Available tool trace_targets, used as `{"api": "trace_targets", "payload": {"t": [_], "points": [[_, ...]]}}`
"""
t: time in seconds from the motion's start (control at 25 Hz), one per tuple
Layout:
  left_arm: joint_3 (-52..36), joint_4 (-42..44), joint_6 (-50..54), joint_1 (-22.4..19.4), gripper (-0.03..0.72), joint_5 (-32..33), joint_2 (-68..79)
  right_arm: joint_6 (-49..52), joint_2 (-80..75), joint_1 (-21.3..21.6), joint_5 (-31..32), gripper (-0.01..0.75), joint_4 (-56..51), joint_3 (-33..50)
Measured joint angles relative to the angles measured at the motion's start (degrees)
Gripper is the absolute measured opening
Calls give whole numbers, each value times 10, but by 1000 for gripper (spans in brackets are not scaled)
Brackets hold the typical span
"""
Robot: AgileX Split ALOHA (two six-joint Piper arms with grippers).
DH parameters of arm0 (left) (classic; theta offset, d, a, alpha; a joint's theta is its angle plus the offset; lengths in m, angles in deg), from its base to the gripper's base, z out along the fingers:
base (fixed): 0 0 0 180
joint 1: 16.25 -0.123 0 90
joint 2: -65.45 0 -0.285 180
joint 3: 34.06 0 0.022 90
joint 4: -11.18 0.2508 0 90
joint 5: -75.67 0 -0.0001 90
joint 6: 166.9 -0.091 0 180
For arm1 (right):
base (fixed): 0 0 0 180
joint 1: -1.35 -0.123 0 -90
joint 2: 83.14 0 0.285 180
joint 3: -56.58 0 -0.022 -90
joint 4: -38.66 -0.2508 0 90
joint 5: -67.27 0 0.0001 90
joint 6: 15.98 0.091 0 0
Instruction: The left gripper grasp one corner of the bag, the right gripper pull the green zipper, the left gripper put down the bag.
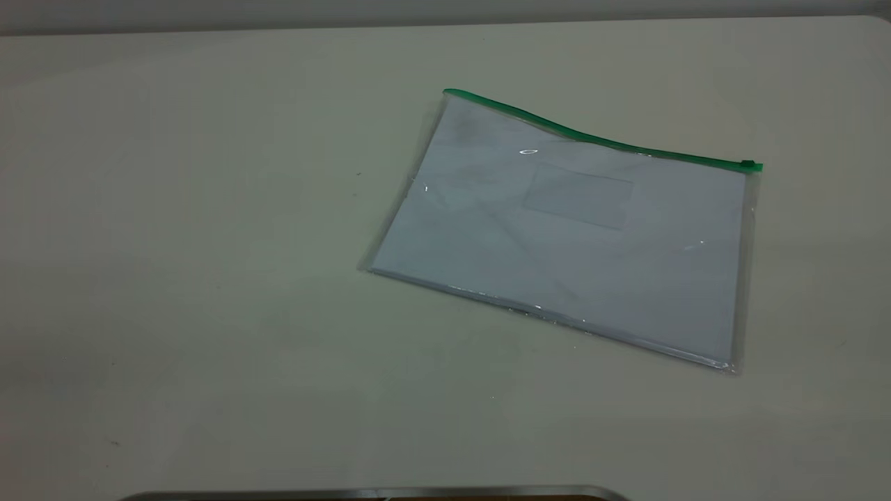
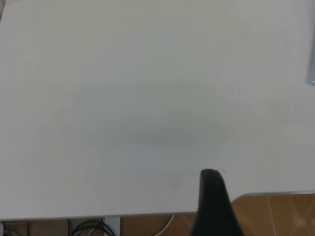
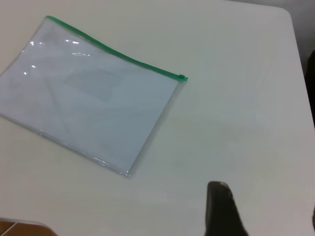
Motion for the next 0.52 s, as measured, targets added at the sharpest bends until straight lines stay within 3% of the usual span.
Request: {"api": "trace_targets", "payload": {"t": [0.52], "points": [[0, 0, -1, 0, 568, 0, 0, 25, 0, 0, -2, 472, 19, 0]]}}
